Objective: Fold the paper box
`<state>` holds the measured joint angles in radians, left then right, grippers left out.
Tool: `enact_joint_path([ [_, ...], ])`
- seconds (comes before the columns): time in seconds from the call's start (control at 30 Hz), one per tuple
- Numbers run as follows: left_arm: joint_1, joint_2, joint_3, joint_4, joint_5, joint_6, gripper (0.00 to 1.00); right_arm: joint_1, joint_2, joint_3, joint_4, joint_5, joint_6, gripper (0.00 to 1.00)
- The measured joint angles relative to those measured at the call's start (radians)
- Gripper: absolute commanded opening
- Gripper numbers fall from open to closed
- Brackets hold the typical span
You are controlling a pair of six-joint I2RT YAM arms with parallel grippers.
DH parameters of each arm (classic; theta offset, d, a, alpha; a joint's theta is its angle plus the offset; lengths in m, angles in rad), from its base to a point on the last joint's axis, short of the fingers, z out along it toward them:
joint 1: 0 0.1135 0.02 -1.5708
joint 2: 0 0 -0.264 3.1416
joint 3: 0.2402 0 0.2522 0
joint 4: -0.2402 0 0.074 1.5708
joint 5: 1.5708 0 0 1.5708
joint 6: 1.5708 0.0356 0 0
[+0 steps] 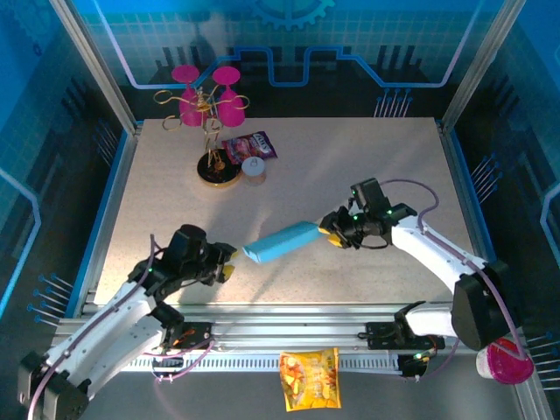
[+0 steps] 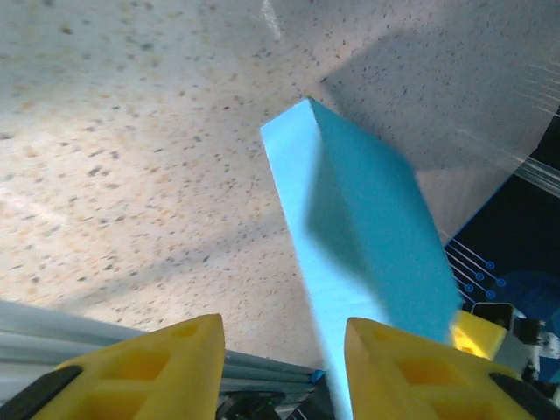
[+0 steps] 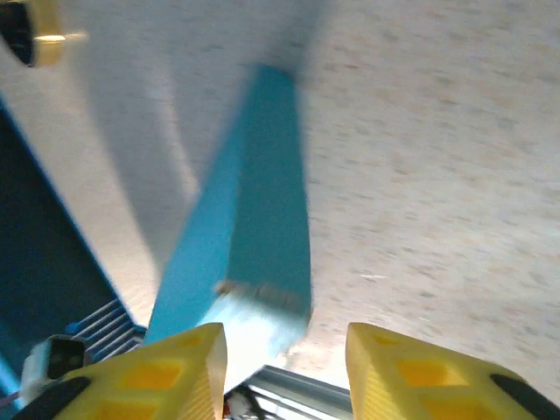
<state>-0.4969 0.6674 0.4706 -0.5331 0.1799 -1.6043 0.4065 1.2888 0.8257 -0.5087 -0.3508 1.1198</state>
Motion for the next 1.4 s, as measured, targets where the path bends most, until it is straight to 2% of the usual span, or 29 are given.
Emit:
enact_joint_path([
  [0.13,0.0,-0.086,-0.003,-0.07,-0.015,0.021,0.44,-0.015,-0.041,-0.018,-0.129,0.072,-0.078,0.5],
  [0.27,0.027,-0.05,0.001,-0.095,-0.025,0.071,0.47,-0.046,-0.081,-0.005,-0.206,0.129,-0.145,0.56],
  [0.3,0.049,-0.031,0.01,-0.103,-0.025,0.09,0.55,-0.056,-0.086,0.005,-0.22,0.142,-0.162,0.59],
  [0.33,0.08,-0.008,0.025,-0.111,-0.024,0.114,0.83,-0.066,-0.089,0.019,-0.237,0.159,-0.181,0.74],
  [0.37,0.118,0.016,0.047,-0.118,-0.019,0.15,0.99,-0.077,-0.092,0.037,-0.252,0.178,-0.203,1.0],
  [0.5,0.241,0.065,0.155,-0.128,-0.024,0.323,0.99,-0.097,-0.161,0.088,-0.259,0.319,-0.291,1.0],
  [0.63,0.261,0.057,0.276,-0.15,-0.159,0.565,0.99,-0.1,-0.351,0.059,-0.206,0.533,-0.393,1.0],
  [0.7,0.261,0.058,0.306,-0.177,-0.29,0.64,0.99,-0.102,-0.432,-0.019,-0.109,0.639,-0.473,1.0],
  [0.77,0.261,0.071,0.298,-0.188,-0.461,0.746,0.99,-0.105,-0.486,-0.168,0.076,0.715,-0.607,1.0],
  [0.9,0.261,0.072,0.117,-0.01,-0.62,1.055,0.99,-0.107,-0.449,-0.535,0.505,0.774,-0.877,1.0],
  [0.97,0.273,0.071,-0.008,0.101,-0.64,1.184,0.99,-0.127,-0.378,-0.632,0.602,0.77,-0.959,1.0],
  [1.13,0.318,0.122,-0.2,0.407,-0.634,1.327,0.99,-0.201,-0.187,-0.587,0.863,0.681,-1.06,1.0],
  [1.23,0.385,0.267,-0.203,0.583,-0.594,1.358,0.99,-0.251,-0.038,-0.549,1.08,0.601,-1.089,1.0],
  [1.4,0.46,0.529,-0.201,0.947,-0.476,1.386,0.99,-0.337,0.184,-0.502,1.343,0.474,-1.106,1.0],
])
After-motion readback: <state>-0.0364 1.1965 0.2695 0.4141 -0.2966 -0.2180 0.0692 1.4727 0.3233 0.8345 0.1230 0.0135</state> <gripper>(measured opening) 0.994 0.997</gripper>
